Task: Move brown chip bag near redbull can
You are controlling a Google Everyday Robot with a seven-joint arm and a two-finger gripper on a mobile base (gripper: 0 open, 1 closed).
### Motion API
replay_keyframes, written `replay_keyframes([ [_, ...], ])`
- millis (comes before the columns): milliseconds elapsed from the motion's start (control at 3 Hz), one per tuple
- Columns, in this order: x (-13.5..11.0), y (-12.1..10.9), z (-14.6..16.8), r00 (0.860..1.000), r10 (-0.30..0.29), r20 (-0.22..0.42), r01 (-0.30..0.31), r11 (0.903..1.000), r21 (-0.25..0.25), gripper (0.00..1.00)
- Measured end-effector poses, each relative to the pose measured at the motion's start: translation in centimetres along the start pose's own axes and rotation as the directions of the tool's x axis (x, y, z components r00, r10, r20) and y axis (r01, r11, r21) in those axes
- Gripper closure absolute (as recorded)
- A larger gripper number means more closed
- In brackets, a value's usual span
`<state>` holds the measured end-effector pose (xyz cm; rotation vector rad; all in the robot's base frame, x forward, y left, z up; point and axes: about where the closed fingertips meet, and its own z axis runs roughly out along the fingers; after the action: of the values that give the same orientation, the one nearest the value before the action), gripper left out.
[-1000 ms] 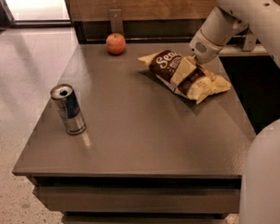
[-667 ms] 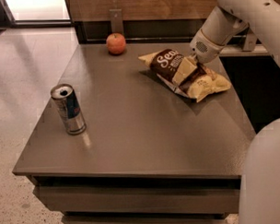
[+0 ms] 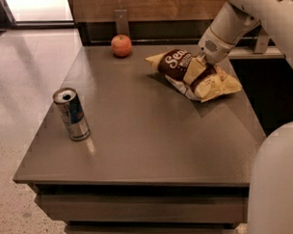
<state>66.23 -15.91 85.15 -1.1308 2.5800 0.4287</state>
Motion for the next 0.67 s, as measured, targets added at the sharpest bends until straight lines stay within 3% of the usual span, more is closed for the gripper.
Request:
replay_keyframes([
  [667, -0.09, 0.04, -0.21, 1.0, -0.001, 0.0, 0.001, 1.0, 0.0, 1.0],
])
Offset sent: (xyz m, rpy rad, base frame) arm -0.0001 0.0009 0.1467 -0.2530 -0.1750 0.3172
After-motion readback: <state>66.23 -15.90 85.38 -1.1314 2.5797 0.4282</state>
